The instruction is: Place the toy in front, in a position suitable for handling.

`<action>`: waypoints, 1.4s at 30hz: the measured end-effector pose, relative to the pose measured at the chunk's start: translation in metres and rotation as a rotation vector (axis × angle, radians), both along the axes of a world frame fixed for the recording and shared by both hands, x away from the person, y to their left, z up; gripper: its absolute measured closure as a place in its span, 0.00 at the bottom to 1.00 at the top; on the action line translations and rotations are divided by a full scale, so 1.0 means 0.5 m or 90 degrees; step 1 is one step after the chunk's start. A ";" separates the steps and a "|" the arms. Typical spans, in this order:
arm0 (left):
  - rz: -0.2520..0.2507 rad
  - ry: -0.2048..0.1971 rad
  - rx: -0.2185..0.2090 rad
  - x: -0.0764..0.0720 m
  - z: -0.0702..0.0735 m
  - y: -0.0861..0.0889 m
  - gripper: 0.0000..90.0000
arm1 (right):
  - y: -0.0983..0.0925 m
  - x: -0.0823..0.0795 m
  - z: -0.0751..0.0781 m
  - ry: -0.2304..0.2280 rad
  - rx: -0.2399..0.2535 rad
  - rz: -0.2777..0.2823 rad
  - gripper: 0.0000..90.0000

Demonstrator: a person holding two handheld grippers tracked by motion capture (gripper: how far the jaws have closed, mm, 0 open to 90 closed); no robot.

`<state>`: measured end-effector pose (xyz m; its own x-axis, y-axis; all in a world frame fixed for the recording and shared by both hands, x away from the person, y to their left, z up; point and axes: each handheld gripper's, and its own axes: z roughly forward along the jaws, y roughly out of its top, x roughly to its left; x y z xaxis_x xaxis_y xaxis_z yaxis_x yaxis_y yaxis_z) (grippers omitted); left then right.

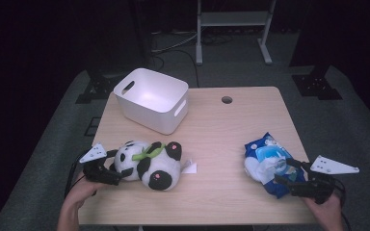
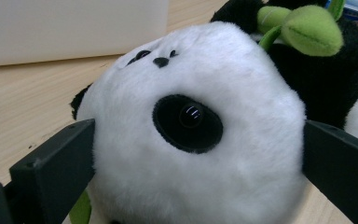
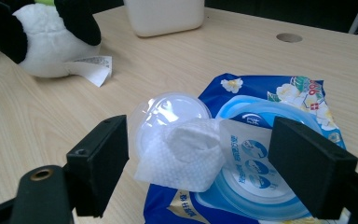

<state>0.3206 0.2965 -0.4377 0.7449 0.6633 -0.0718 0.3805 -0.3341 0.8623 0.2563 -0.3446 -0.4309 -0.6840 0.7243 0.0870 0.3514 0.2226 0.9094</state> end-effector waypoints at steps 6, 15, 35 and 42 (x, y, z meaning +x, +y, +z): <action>0.009 -0.003 0.014 -0.008 0.000 -0.024 0.00 | 0.010 -0.003 0.005 -0.005 -0.010 0.008 0.21; 0.020 0.003 0.028 -0.013 0.005 -0.074 0.00 | 0.013 0.001 0.003 0.011 -0.019 0.011 0.21; 0.004 0.013 0.049 -0.012 0.010 -0.184 0.00 | 0.012 0.017 0.023 0.028 -0.012 0.026 0.21; 0.004 0.011 0.049 -0.019 0.008 -0.218 0.00 | 0.013 0.025 0.036 0.027 -0.025 0.038 0.22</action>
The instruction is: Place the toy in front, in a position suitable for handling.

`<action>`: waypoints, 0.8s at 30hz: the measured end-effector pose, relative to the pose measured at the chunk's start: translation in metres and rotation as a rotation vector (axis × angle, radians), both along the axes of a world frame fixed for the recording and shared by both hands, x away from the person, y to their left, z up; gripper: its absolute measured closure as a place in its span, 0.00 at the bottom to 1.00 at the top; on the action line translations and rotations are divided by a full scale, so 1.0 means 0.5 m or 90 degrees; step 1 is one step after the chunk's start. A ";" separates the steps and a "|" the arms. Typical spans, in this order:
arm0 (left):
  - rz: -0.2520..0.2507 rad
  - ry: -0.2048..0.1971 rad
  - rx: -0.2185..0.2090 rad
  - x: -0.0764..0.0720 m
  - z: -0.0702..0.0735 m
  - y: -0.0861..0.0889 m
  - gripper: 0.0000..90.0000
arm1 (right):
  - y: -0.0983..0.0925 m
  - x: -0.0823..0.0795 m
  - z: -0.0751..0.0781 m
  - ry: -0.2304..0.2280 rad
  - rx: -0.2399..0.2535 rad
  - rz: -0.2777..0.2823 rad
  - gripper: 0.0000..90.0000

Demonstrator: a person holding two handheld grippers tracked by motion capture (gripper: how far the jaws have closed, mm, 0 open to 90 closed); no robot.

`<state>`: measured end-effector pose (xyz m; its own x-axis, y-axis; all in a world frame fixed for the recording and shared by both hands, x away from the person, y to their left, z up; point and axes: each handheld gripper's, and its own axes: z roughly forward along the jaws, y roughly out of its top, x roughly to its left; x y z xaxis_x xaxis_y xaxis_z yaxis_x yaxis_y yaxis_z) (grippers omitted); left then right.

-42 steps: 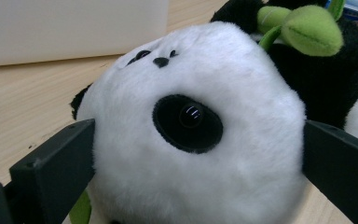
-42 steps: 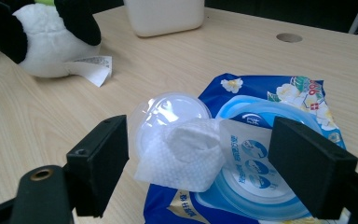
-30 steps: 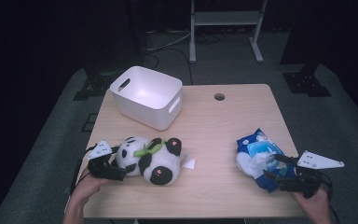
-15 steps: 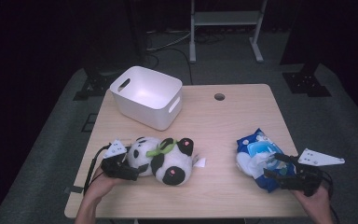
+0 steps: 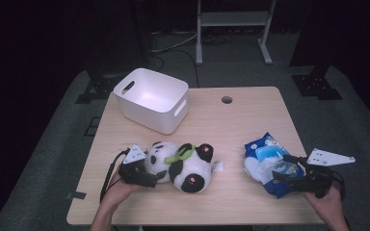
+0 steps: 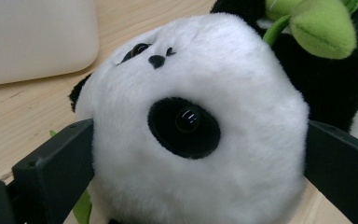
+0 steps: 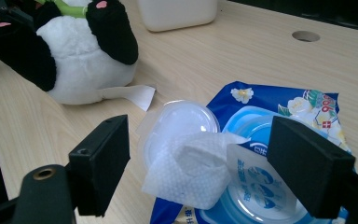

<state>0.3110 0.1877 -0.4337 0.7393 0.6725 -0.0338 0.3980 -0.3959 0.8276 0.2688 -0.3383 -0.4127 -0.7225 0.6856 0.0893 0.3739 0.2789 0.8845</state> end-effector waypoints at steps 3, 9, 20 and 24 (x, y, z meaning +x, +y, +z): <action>0.000 -0.001 0.005 -0.004 0.000 -0.012 0.00 | 0.004 0.004 0.008 -0.002 -0.009 0.009 0.24; -0.002 0.002 0.008 -0.009 0.000 -0.032 0.00 | 0.028 0.017 0.019 -0.006 -0.052 0.042 0.32; -0.037 0.009 0.023 -0.019 0.003 -0.084 0.00 | 0.056 0.055 -0.006 0.023 -0.173 0.084 0.60; -0.058 0.011 0.022 -0.022 0.004 -0.102 0.00 | 0.056 0.061 -0.014 0.027 -0.197 0.079 0.75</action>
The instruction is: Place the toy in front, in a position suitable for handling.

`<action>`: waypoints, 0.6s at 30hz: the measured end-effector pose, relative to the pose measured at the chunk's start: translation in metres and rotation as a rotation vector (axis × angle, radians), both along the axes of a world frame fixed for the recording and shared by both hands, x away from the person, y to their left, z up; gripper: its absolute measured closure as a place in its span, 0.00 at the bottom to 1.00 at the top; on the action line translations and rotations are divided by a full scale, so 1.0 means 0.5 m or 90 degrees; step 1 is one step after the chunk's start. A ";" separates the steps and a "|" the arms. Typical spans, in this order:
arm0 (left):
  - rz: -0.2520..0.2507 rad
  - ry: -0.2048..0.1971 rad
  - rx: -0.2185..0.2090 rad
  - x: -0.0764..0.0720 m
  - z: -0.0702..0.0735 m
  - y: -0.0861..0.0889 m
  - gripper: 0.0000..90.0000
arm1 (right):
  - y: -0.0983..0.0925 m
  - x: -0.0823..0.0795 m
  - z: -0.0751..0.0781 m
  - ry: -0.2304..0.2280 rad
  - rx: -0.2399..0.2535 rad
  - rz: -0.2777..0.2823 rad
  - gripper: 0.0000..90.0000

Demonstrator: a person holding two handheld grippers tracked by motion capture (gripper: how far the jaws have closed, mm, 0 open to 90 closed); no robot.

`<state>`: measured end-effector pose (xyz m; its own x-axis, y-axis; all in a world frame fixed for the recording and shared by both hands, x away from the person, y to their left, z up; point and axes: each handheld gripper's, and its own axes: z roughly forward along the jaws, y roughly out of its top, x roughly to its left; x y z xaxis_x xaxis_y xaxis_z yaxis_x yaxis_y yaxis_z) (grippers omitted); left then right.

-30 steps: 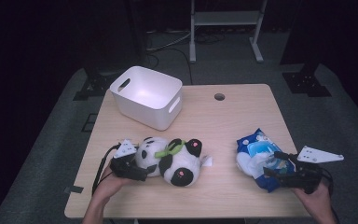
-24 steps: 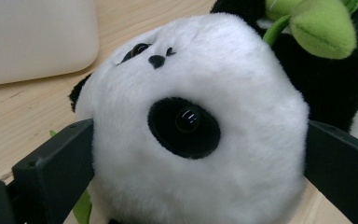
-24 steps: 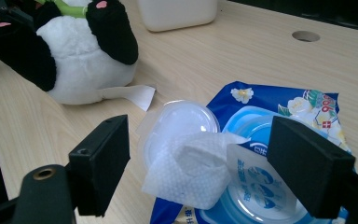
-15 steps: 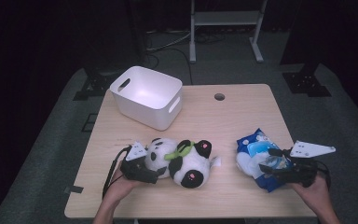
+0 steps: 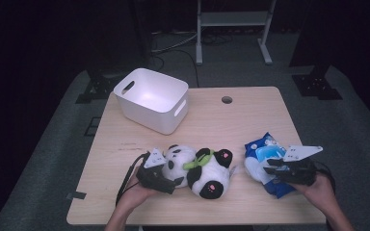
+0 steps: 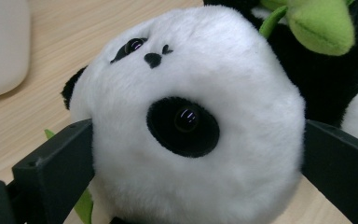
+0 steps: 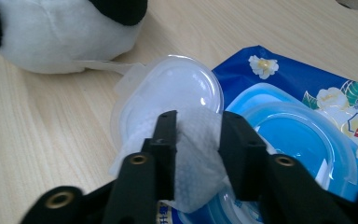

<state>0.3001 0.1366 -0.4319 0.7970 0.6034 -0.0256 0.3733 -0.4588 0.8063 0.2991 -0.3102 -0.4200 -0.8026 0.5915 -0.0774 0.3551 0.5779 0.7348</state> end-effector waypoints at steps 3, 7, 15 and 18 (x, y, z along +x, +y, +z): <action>-0.007 0.006 -0.006 -0.004 0.001 -0.008 0.00 | 0.003 0.003 0.001 -0.002 -0.026 -0.001 0.90; -0.010 0.006 -0.005 -0.008 0.001 -0.014 0.00 | 0.001 0.009 0.008 0.012 -0.021 -0.004 0.96; -0.017 0.005 -0.009 -0.005 0.000 -0.011 0.00 | -0.014 0.012 0.032 0.026 0.032 -0.018 0.98; -0.017 0.004 -0.010 -0.005 -0.001 -0.011 0.00 | -0.021 0.014 0.045 0.025 0.059 -0.023 0.98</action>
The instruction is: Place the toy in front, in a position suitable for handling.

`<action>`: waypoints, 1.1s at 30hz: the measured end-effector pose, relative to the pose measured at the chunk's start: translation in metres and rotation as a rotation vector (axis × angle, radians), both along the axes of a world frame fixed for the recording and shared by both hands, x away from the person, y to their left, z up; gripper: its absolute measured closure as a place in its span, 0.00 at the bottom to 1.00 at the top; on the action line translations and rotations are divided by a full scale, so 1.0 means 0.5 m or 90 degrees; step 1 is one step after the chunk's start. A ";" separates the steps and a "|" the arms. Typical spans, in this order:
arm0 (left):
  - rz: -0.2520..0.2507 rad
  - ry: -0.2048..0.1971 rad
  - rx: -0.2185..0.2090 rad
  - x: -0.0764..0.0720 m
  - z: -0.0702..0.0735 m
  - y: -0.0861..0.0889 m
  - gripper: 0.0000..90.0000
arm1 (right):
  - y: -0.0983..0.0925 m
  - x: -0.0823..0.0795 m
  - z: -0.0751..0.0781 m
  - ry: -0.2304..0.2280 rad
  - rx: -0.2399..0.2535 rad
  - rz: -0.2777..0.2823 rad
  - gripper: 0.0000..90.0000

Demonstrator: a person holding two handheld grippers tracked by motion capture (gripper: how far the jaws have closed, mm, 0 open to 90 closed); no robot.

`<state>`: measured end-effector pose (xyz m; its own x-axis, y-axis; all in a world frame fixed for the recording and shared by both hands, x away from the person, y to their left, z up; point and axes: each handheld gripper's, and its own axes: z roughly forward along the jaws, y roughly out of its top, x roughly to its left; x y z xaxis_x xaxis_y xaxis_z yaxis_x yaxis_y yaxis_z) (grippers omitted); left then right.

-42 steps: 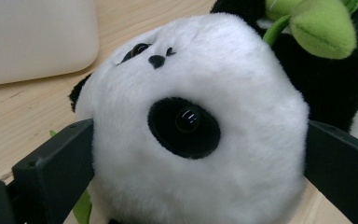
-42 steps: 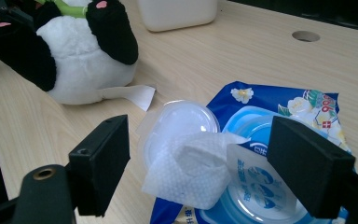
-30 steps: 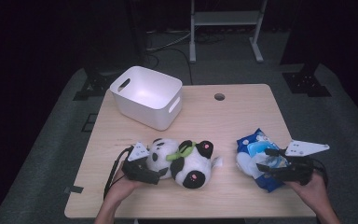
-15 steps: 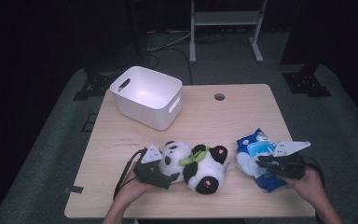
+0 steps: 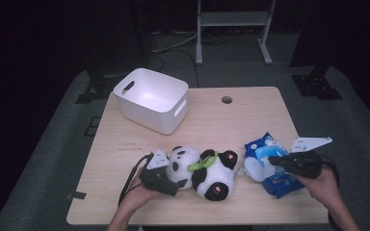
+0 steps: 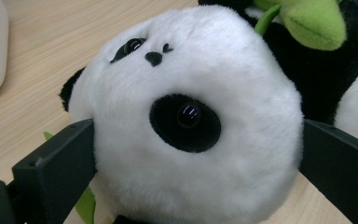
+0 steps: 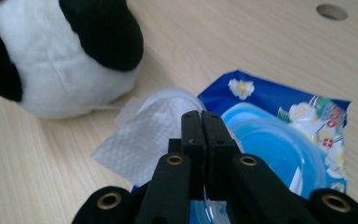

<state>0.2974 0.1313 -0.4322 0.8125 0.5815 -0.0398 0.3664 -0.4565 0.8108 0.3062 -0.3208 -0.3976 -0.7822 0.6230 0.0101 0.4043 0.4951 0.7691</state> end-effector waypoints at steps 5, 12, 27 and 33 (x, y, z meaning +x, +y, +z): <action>0.001 -0.001 -0.001 -0.001 -0.001 0.000 0.00 | -0.008 0.007 0.017 -0.001 0.022 -0.008 0.98; 0.001 -0.004 -0.001 -0.001 -0.001 -0.001 0.00 | -0.015 0.014 0.035 -0.001 0.045 -0.013 0.98; -0.006 -0.003 0.007 -0.007 0.000 -0.006 0.00 | -0.004 0.028 0.101 -0.004 0.093 0.000 0.98; -0.009 -0.004 0.007 -0.010 0.000 -0.012 0.00 | 0.059 0.024 0.149 -0.021 0.112 0.055 0.98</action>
